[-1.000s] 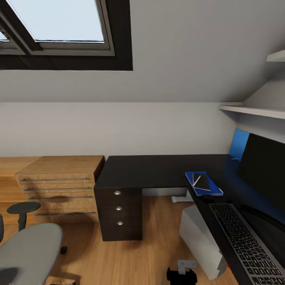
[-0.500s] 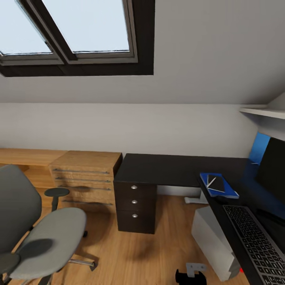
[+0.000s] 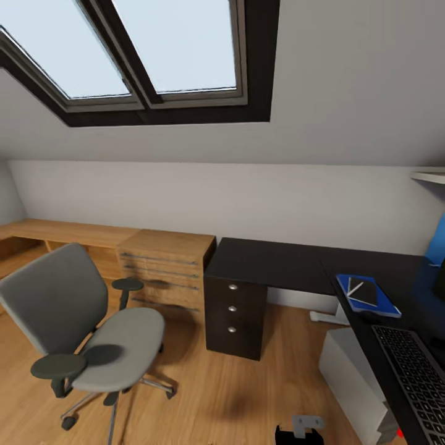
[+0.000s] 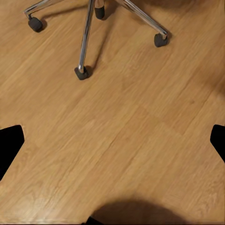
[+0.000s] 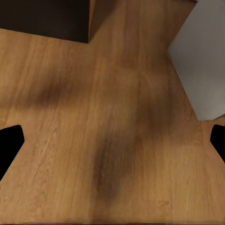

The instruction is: In the bedroom, organize the workspace by keeping the computer under the desk, ensuring the monitor is on the desk, placing the keyboard on the desk next to the monitor, placing the mouse on the desk next to the keyboard, moving the folder from the swivel chair onto the desk next to the mouse, stacking the notebook on top of the folder with the pen on top of the notebook, and positioning the swivel chair next to the desk.

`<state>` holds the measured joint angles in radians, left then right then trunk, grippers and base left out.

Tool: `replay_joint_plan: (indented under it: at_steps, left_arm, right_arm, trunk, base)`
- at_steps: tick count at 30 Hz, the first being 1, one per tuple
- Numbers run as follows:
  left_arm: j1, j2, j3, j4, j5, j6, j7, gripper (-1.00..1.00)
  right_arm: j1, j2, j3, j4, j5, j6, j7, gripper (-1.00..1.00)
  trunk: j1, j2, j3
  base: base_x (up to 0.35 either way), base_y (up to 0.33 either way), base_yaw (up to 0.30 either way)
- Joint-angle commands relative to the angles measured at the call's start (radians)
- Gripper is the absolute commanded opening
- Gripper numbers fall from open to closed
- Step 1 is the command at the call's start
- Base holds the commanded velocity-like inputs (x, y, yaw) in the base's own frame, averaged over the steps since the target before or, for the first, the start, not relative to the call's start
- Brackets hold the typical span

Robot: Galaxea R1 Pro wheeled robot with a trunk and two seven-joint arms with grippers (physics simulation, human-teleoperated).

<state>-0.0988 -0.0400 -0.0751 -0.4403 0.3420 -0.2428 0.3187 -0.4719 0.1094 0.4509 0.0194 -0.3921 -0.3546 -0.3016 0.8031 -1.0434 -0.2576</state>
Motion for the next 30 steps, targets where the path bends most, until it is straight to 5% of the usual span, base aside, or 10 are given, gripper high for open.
replay_joint_plan:
  at_steps: [1,11,30]
  left_arm:
    - [-0.001,0.001,-0.008,0.001,0.009,-0.004,0.007,1.00]
    - [-0.001,-0.002,-0.009,0.051,0.008,-0.006,0.006,1.00]
    - [-0.001,-0.001,-0.009,0.055,0.008,-0.005,0.006,1.00]
  right_arm:
    - [0.000,-0.001,0.008,0.002,-0.007,-0.005,0.012,1.00]
    - [0.001,-0.036,0.009,0.002,-0.005,-0.016,0.081,1.00]
    - [0.001,-0.037,0.002,-0.004,-0.020,-0.075,0.081,1.00]
  trunk:
    - [-0.004,0.006,0.002]
    - [-0.043,0.076,0.035]
    - [-0.115,0.209,0.094]
  base:
    - [-0.087,0.000,0.267]
    - [-0.020,0.000,0.270]
    - [0.000,0.000,0.277]
